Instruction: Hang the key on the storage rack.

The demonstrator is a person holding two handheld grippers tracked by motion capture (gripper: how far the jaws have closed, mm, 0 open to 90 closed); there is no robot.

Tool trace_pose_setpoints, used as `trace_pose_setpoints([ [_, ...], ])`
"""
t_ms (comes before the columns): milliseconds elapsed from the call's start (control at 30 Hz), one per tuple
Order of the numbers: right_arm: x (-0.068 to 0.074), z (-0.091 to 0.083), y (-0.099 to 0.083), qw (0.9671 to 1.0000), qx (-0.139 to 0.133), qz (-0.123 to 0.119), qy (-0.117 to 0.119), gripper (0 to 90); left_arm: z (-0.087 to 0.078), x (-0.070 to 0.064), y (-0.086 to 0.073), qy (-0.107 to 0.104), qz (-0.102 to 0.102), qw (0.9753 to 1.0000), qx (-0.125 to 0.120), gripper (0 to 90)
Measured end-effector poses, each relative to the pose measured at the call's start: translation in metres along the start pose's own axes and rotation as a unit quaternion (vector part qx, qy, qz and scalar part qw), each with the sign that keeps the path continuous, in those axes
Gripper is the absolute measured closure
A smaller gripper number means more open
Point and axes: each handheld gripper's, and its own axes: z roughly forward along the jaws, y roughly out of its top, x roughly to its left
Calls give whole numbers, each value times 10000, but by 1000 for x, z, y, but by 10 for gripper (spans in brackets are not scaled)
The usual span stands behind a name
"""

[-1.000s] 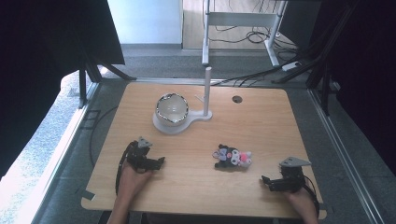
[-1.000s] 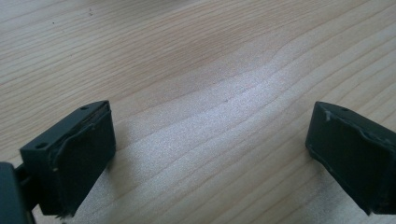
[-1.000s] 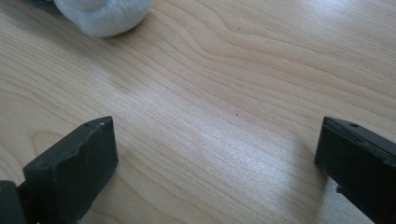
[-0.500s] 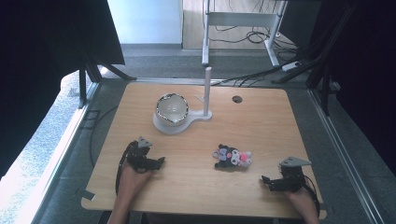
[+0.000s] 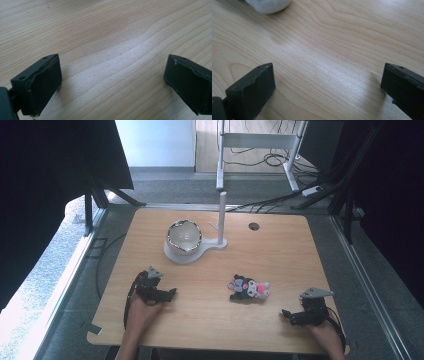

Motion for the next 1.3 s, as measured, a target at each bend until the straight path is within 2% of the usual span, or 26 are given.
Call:
trace_pose_setpoints([
  [433,3,0,14,9993,196,-282,121,0,0,0,0,0,0,10000,1,15],
  [800,1,-4,25,9983,319,-425,251,0,0,0,0,0,0,10000,1,15],
  [1000,3,-4,34,9972,360,-573,306,0,0,0,0,-1,0,10000,1,15],
  [1300,6,-1,46,9946,564,-770,415,0,0,0,0,0,-1,10000,1,15],
])
